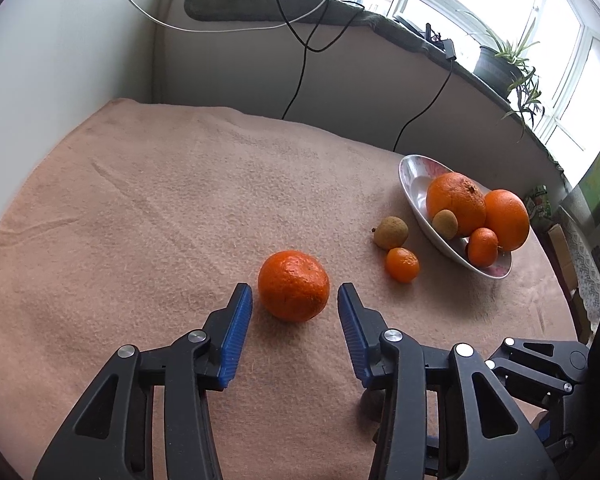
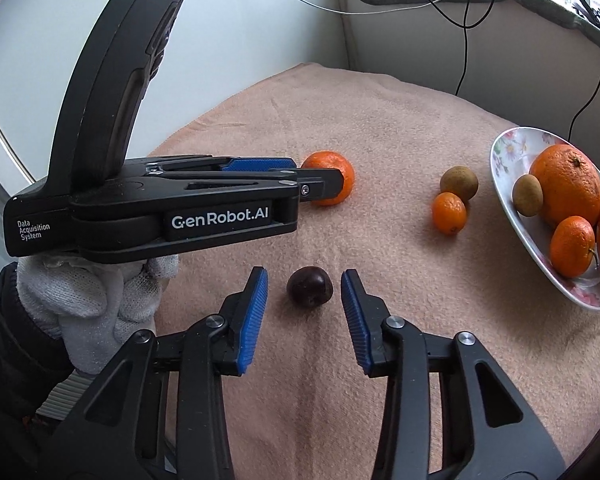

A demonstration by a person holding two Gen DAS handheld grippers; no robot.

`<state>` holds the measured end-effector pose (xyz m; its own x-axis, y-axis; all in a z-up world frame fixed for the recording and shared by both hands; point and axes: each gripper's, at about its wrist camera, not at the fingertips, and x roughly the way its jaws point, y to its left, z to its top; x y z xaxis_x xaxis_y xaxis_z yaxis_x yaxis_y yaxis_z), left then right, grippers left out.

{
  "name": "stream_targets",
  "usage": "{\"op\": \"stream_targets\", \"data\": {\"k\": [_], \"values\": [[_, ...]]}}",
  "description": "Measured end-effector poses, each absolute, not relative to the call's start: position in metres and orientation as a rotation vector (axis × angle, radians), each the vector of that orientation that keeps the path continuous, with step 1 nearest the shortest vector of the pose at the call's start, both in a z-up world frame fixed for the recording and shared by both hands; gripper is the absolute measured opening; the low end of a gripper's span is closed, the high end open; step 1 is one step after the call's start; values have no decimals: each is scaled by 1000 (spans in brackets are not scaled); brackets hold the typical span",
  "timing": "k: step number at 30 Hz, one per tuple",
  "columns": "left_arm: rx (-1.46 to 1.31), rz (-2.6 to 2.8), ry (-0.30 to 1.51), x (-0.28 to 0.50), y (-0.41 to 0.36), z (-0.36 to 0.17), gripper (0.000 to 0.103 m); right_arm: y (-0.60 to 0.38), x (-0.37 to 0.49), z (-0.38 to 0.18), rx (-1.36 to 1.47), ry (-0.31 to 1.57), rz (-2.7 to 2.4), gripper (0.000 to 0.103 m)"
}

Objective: Organize fruits
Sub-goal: 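Close the left gripper on the mandarin while the right gripper grasps the dark red plum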

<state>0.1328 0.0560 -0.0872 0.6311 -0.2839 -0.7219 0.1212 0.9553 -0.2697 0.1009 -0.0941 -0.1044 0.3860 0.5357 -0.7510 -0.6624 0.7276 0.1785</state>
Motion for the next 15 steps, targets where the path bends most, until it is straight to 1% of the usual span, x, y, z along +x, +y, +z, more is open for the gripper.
{"op": "stream_targets", "data": {"k": [5,7,10,15], "values": [[-199,-235,865,137,53,-89,41,-91,103,-106,-178,898,763,36],[-195,-228,867,138,52,-90,40,-91,103,-108,-181,902,765,33],[-203,-224,874,139,55,-93,38,-89,104,-111,-193,904,765,32],[-202,-222,873,139,54,-94,38,-86,103,-113,-224,899,751,31]]}}
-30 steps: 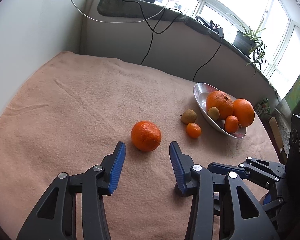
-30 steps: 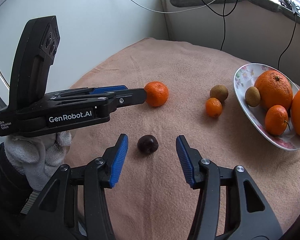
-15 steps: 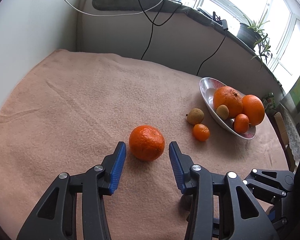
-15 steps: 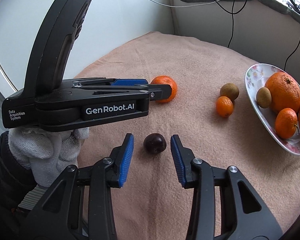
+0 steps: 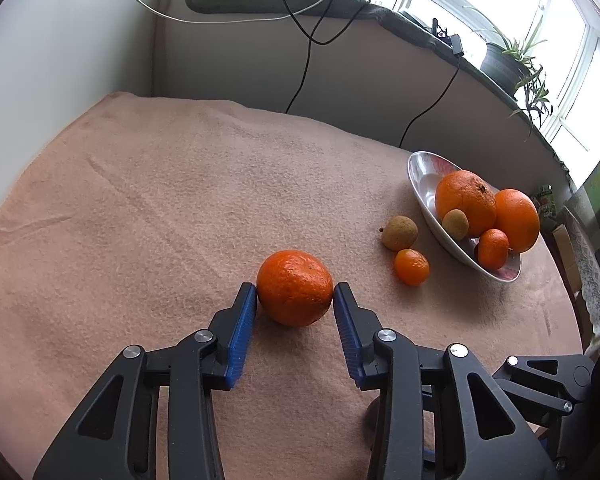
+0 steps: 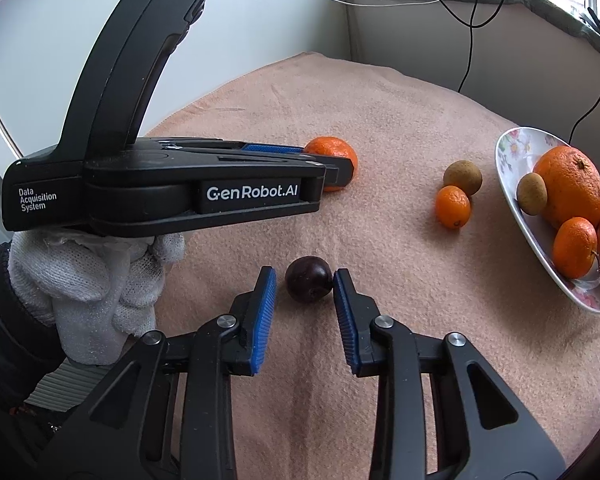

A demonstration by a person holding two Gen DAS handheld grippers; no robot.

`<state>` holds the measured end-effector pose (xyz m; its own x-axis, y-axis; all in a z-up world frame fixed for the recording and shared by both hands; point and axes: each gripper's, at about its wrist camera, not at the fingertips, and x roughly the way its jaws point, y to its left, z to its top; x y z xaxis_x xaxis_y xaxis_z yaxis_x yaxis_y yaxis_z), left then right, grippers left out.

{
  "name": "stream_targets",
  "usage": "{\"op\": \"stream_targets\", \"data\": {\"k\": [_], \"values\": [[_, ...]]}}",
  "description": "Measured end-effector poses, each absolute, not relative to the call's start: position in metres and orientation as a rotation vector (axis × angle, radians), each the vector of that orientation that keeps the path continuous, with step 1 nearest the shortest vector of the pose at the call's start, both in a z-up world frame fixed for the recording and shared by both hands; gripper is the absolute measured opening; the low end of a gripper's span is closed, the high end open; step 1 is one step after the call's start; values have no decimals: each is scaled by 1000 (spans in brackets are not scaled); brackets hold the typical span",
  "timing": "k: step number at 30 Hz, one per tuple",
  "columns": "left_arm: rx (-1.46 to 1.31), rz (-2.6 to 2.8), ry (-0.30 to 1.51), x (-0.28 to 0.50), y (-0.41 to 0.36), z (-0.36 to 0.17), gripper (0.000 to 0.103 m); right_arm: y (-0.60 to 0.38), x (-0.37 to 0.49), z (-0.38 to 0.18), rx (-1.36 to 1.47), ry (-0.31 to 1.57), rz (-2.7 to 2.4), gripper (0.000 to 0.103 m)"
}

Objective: Organize fruits
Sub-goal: 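Close the left gripper on the mandarin while the right gripper grasps the dark red plum, then carry the mandarin in the left gripper and plum in the right gripper over the plate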

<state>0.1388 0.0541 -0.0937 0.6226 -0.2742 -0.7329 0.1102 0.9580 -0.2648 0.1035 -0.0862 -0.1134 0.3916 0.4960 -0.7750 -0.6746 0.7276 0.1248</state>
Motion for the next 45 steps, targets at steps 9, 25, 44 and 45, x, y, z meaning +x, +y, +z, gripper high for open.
{"op": "stream_targets", "data": {"k": [9,25,44,45], "values": [[-218,-226,869,140,56,-94,37,-90,105,-114,-220,895,749,26],[-257,-226,847,132,60,-89,36,-107,103,-101,-183,856,740,25],[-259,-277,801,141,43,-66,36,-158,115,-64,-123,752,648,25],[-258,-281,800,143,41,-65,36,-160,117,-61,-121,746,641,25]]}}
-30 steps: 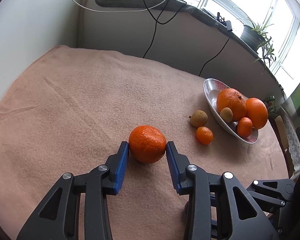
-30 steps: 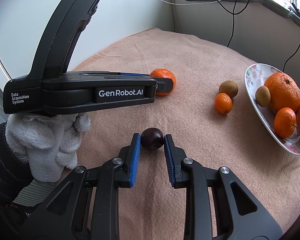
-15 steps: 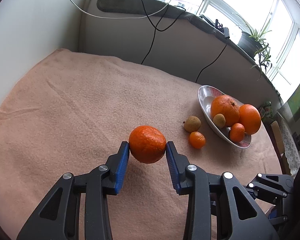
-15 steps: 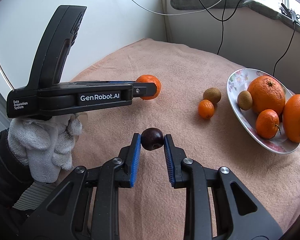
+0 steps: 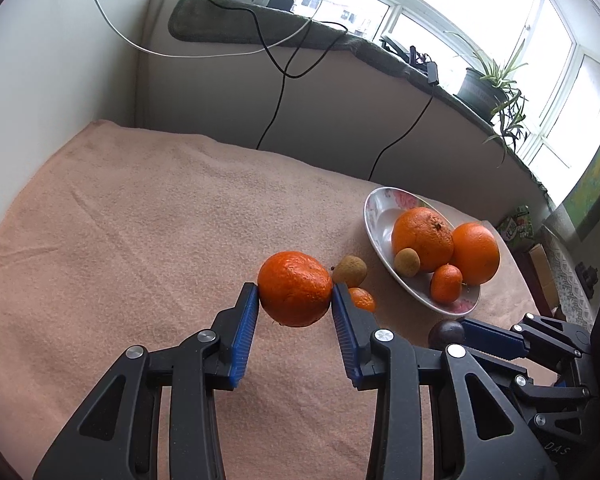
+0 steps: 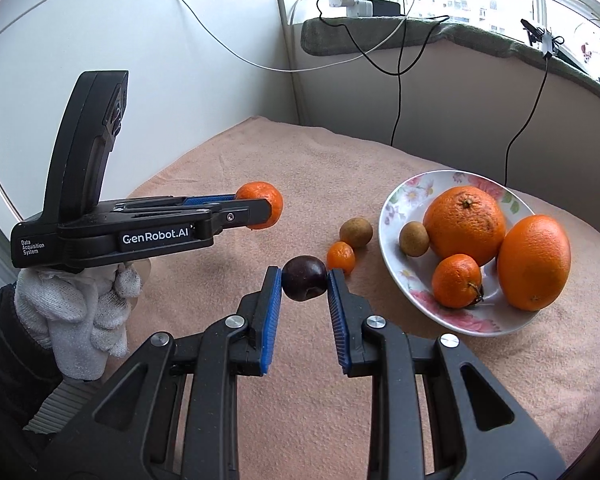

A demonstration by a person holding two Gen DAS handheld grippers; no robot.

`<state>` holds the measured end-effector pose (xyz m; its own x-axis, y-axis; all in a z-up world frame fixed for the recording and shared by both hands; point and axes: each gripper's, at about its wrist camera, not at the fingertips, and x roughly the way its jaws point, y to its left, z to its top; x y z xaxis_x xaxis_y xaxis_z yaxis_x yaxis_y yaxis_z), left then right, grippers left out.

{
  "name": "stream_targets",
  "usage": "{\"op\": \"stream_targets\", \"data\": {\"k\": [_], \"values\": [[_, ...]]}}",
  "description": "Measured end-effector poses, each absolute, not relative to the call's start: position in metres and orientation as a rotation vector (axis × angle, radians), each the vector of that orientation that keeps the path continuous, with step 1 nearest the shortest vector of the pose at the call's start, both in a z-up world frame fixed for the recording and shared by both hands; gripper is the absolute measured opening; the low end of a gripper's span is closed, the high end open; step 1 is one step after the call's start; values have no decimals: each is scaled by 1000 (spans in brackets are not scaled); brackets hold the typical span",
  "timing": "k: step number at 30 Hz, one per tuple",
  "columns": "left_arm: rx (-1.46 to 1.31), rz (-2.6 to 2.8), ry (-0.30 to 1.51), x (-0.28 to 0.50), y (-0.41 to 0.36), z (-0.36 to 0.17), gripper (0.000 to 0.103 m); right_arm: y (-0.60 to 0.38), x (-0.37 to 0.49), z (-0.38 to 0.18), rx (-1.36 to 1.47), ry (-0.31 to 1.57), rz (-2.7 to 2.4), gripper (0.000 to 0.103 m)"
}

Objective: Organize fruits
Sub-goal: 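Carry the mandarin in the left gripper and plum in the right gripper over the plate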

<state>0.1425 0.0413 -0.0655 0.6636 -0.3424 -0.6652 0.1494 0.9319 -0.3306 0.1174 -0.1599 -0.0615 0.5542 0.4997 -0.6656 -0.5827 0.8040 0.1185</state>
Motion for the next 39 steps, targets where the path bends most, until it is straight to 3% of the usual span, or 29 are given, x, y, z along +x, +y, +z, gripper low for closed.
{"op": "stream_targets", "data": {"k": [21,39], "values": [[-218,-371,804,179,-7,-57,36,-225,165,-26,-55,670,503,25],[-192,-424,830,211,-32,-60,36,-246,219,-27,-51,675,433,25]]}}
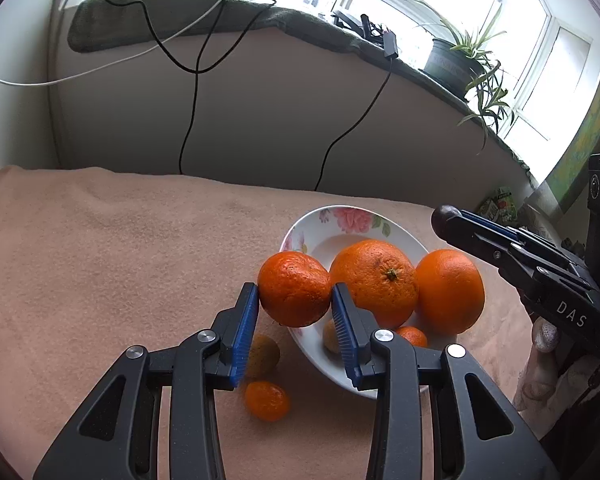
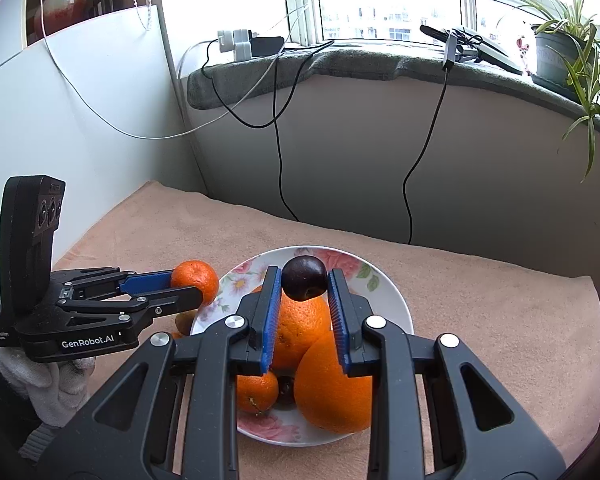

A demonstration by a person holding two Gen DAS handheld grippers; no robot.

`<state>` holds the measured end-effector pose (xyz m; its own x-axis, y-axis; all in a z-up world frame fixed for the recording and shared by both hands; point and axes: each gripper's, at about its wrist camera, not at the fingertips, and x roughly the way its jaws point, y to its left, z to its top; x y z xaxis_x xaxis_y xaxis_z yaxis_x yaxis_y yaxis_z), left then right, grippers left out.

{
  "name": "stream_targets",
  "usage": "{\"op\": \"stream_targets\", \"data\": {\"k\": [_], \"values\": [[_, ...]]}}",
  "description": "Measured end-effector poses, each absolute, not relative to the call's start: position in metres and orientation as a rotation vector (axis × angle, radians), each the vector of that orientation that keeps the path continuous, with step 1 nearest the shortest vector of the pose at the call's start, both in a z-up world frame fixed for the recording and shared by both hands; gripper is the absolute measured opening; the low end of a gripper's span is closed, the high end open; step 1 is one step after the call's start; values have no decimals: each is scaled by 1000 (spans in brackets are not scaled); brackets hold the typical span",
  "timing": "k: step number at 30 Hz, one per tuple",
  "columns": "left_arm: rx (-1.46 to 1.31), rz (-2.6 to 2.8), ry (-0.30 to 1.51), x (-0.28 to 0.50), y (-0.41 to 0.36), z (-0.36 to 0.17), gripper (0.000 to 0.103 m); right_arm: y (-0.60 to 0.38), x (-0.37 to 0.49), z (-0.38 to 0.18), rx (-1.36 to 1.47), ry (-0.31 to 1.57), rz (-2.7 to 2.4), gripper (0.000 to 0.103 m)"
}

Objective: Organize fruits
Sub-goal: 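Carry the mandarin in the left gripper and plum in the right gripper over the plate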

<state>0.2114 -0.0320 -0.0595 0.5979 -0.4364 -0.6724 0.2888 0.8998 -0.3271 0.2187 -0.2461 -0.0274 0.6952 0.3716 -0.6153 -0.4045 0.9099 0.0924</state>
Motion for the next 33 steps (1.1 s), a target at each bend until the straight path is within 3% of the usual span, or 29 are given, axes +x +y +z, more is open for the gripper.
{"op": "stream_targets", "data": {"k": [33], "values": [[-173,-459,839,219,-41,-60,36,-251,243,-40,-32,722,397,25]]}}
